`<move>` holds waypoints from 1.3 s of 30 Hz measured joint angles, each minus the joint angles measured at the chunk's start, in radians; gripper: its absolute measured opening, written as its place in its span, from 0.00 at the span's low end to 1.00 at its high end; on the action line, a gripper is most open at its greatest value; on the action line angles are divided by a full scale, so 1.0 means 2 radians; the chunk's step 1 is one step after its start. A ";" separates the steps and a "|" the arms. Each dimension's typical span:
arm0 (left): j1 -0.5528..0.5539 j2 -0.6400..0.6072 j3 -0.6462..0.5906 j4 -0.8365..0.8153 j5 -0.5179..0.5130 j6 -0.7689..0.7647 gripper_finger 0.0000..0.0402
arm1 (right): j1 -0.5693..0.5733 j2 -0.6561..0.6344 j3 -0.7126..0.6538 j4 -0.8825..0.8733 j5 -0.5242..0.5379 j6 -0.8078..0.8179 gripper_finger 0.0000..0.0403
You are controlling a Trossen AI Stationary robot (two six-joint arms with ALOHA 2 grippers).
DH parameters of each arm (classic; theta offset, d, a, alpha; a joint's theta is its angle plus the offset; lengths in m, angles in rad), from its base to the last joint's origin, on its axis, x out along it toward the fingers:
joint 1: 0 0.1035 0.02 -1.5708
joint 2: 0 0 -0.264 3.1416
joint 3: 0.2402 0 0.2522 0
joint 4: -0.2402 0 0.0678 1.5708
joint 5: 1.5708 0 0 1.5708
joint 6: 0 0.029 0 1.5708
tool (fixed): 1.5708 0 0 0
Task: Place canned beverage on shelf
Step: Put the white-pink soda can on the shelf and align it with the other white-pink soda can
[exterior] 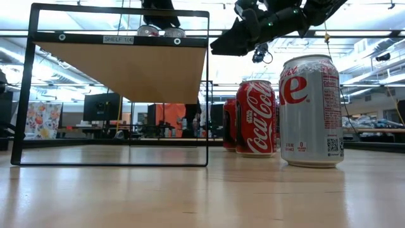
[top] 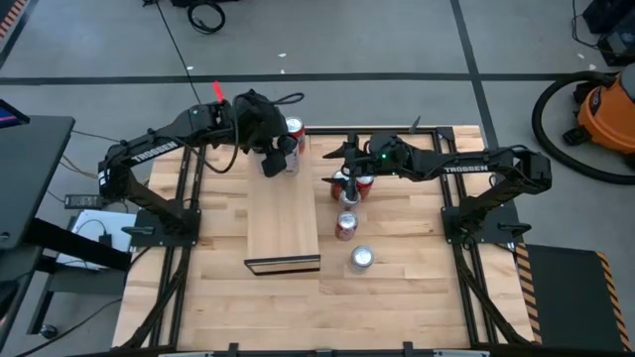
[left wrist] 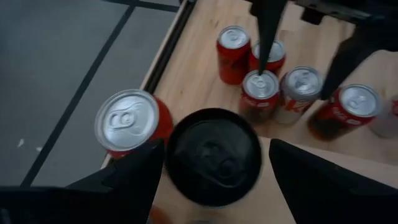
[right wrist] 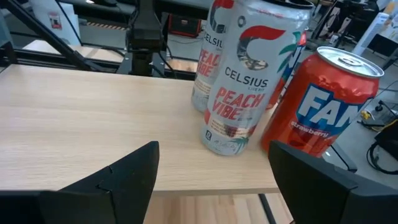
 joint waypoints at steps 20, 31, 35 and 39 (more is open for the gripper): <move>-0.001 0.000 0.000 -0.011 0.002 0.027 0.89 | 0.022 0.000 0.000 -0.007 0.000 0.030 0.77; -0.012 -0.004 0.012 -0.020 0.007 0.048 0.90 | 0.037 0.000 0.000 -0.019 0.005 0.032 0.77; -0.012 -0.005 0.034 -0.010 0.005 0.046 0.90 | 0.037 0.000 0.000 -0.026 0.006 0.039 0.77; -0.008 -0.004 0.036 -0.008 0.005 0.035 0.90 | 0.037 0.000 0.000 -0.026 0.006 0.053 0.77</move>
